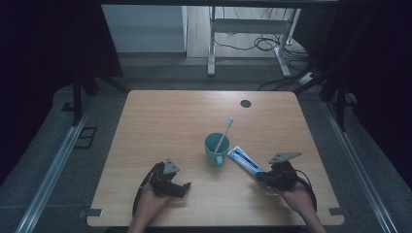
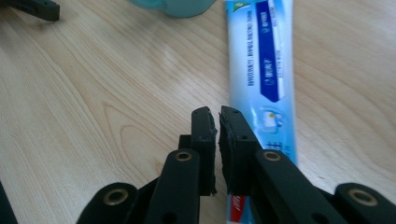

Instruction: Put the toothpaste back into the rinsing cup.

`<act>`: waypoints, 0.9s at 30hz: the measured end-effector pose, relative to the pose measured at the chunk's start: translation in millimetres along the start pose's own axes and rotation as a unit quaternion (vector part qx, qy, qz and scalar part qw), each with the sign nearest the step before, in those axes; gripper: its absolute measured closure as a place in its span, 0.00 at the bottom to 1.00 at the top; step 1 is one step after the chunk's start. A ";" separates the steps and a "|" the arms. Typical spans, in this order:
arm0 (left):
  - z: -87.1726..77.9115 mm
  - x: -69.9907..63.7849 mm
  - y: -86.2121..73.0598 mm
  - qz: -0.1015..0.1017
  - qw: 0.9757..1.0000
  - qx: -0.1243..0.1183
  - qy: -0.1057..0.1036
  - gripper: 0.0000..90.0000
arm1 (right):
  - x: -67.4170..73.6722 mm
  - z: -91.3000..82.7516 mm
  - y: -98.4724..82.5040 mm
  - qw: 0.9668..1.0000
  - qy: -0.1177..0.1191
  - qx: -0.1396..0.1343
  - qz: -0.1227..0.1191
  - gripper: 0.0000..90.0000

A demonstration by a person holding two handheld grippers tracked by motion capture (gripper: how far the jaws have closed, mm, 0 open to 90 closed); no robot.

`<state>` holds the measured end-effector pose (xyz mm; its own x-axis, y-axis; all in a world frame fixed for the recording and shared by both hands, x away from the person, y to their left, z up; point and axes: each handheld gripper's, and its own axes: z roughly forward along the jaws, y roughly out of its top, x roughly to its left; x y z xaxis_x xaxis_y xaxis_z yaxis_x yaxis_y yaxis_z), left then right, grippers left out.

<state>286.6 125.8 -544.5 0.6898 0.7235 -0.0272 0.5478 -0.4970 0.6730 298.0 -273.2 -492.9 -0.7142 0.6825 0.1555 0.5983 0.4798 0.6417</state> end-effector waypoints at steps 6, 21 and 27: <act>0.0 0.3 0.1 0.002 1.000 0.000 0.000 0.05 | -3.7 -10.0 2.0 1.000 -0.013 0.006 -0.001 0.77; -0.1 0.2 0.1 0.001 1.000 0.000 0.000 0.05 | -10.3 -7.1 14.7 0.997 -0.028 0.071 0.002 0.46; -0.2 0.2 0.2 0.001 1.000 0.001 0.000 0.05 | -14.5 -0.4 22.5 0.993 -0.029 0.110 0.007 0.39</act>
<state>286.7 125.9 -544.3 0.6911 0.7223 -0.0256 0.5473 -0.4999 0.6712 321.7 -272.6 -480.4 -0.6875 0.7170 0.1150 0.6769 0.5754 0.4590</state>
